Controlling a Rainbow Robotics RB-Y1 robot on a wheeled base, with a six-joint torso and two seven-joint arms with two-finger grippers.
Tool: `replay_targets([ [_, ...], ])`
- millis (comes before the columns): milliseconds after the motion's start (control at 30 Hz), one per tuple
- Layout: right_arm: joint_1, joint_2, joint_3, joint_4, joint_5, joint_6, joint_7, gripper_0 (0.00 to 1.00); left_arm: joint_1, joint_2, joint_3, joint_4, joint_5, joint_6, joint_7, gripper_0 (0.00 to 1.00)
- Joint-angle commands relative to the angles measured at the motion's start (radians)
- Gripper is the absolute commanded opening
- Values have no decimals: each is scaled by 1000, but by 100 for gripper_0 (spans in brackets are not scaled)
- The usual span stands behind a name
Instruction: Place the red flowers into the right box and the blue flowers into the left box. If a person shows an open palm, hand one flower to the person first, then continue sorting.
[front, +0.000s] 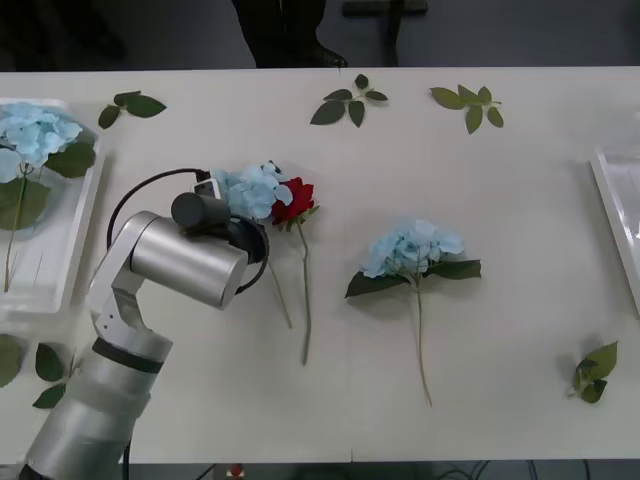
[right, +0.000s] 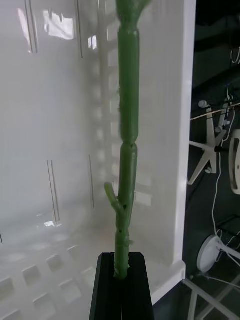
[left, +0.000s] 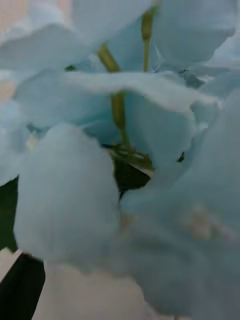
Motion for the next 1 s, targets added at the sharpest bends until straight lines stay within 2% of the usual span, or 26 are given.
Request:
replay_targets([
  [33, -20, 37, -21, 39, 12, -36, -46, 0, -56, -32, -3, 41, -8, -51, 5, 85],
  [233, -21, 63, -19, 74, 15, -76, -46, 0, -105, -33, -4, 101, -3, -71, -1, 85],
  [300, -20, 70, -19, 74, 21, -76, -43, 4, -114, -33, -4, 110, -2, -72, -4, 85],
  [333, -20, 73, -19, 73, 23, -76, -43, 10, -114, -33, -4, 113, -3, -74, -5, 85],
  [400, -21, 76, -19, 74, 23, -78, -43, 34, -120, -33, -4, 128, -3, -82, -10, 85],
  [433, -21, 78, -19, 74, 24, -78, -42, 58, -123, -32, -4, 141, -6, -89, -13, 85],
  [500, -20, 78, -19, 73, 24, -78, -39, 85, -130, -27, -4, 168, -9, -109, -16, 85],
  [567, -21, 78, -21, 68, 20, -76, -33, 93, -134, -19, -4, 194, -14, -132, -19, 84],
  [633, -20, 76, -27, 45, 6, -65, -22, 97, -139, -10, -4, 224, -12, -160, -25, 75],
  [667, -20, 75, -31, 33, -5, -55, -17, 97, -139, -7, -4, 233, -12, -172, -28, 65],
  [700, -20, 73, -44, 5, -25, -32, 1, 97, -139, -5, -4, 243, -12, -184, -31, 47],
  [733, -20, 73, -59, -18, -43, -6, 24, 97, -139, -2, -4, 247, -12, -186, -34, 33],
  [767, -21, 73, -85, -53, -71, 31, 52, 97, -139, 1, -3, 247, -12, -186, -36, 12],
  [800, -20, 73, -103, -84, -97, 62, 78, 97, -139, 2, -4, 247, -9, -186, -37, 1],
  [1000, -20, 80, -149, -298, -300, 284, 204, 97, -142, 13, 4, 236, 23, -186, -44, 0],
])
